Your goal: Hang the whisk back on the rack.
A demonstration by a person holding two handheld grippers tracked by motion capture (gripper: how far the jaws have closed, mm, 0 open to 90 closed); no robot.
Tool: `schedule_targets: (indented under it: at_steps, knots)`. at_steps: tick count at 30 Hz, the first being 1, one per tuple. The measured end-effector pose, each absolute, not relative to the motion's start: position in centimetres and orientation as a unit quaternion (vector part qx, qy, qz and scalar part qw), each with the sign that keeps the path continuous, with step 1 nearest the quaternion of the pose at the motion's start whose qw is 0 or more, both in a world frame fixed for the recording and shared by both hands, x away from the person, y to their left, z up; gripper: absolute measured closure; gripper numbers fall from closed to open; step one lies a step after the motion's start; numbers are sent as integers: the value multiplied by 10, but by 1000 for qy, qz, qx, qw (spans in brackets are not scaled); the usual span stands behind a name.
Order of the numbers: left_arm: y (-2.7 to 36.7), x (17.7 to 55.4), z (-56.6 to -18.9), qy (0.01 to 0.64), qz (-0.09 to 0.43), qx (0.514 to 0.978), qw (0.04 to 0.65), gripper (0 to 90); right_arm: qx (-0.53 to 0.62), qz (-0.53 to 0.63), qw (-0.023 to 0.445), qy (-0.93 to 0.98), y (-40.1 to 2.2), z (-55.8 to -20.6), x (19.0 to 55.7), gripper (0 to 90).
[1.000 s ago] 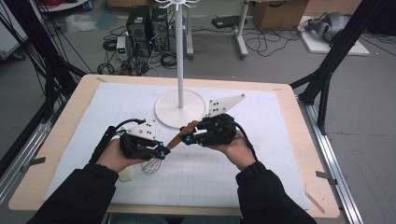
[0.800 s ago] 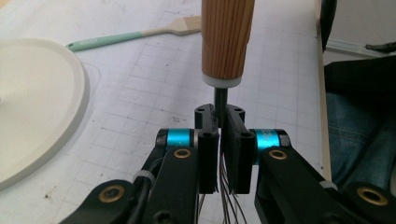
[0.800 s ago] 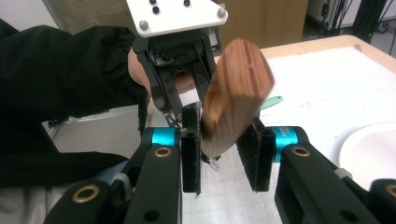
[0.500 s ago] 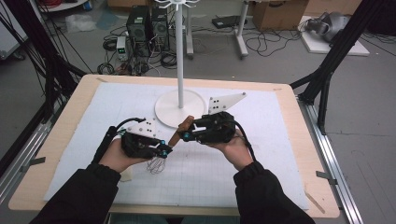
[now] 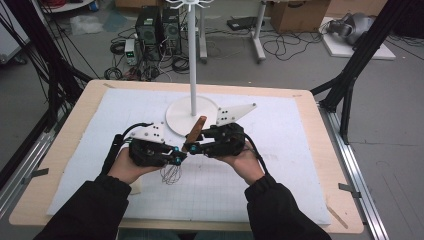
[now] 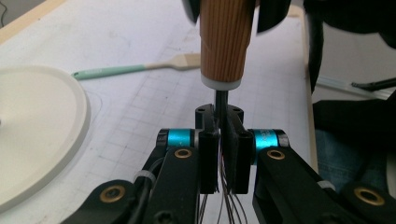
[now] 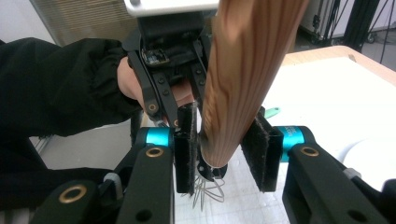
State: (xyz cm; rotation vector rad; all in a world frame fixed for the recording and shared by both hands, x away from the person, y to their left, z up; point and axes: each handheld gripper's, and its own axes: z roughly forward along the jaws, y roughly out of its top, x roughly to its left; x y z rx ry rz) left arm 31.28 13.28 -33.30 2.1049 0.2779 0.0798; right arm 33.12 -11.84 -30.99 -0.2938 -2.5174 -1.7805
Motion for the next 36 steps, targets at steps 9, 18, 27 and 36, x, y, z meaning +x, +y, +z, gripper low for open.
schedule_targets:
  at_steps: [9, 18, 27, 36]
  knots:
    - [134, 314, -332, 122, 40, 860, 493, 848, -107, -582, 33, -805, -112, -313, 334, 709]
    - [131, 311, -333, 132, 58, 860, 489, 776, -117, -573, 32, -810, -110, -311, 336, 714]
    - [140, 309, -333, 145, 72, 857, 490, 655, -129, -552, 20, -824, -113, -309, 343, 714]
    - [151, 305, -339, 158, 84, 855, 486, 590, -128, -537, 7, -834, -116, -304, 348, 714]
